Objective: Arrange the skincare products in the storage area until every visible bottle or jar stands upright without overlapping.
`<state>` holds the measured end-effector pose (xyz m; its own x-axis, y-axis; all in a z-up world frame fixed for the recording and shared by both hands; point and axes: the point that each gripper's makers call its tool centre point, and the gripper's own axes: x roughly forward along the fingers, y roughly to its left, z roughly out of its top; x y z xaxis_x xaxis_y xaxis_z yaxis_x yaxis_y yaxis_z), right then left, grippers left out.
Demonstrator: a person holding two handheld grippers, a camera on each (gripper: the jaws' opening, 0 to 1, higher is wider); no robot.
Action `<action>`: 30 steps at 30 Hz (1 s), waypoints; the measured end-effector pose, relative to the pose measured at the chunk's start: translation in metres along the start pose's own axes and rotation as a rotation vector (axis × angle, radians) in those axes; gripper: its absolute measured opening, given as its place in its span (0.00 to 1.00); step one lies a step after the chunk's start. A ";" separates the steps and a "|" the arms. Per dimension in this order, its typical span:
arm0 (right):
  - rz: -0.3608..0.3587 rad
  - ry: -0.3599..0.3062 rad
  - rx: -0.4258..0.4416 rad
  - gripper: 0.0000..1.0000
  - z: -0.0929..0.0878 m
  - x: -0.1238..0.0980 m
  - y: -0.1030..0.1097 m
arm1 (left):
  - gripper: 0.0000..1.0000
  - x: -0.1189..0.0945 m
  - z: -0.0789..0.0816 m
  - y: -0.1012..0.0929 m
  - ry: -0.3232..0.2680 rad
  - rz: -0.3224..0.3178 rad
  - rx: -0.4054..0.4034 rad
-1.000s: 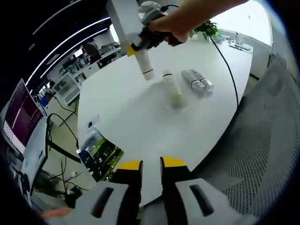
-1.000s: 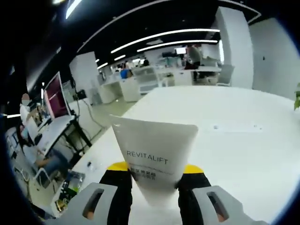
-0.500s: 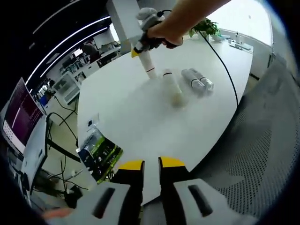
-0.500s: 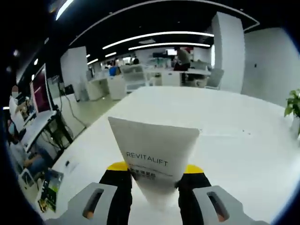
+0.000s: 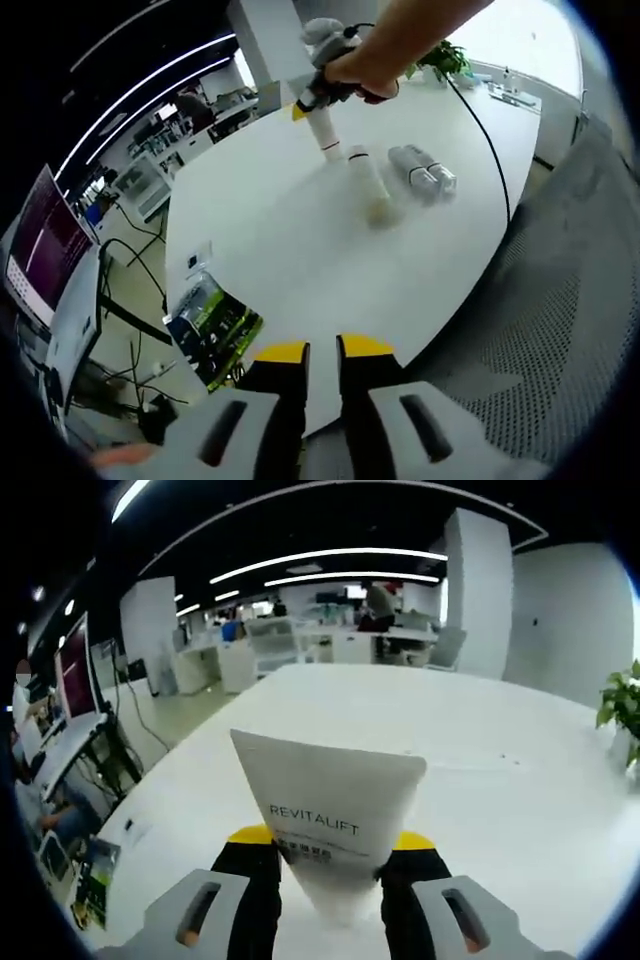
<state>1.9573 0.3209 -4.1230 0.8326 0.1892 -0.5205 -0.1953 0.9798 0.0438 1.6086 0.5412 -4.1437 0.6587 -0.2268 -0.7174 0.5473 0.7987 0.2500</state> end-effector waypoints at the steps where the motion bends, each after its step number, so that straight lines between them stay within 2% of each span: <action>1: -0.005 -0.004 0.008 0.35 0.000 -0.002 0.000 | 0.06 0.000 0.000 0.000 0.001 0.000 0.000; 13: -0.030 -0.027 0.030 0.36 -0.003 -0.013 0.001 | 0.05 -0.001 0.000 0.000 0.002 0.000 0.002; 30: -0.015 -0.016 0.012 0.40 -0.004 -0.019 0.007 | 0.05 0.000 0.000 0.001 0.000 0.004 0.003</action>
<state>1.9383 0.3236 -4.1161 0.8435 0.1755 -0.5077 -0.1767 0.9832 0.0463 1.6087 0.5420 -4.1436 0.6611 -0.2239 -0.7161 0.5460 0.7982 0.2545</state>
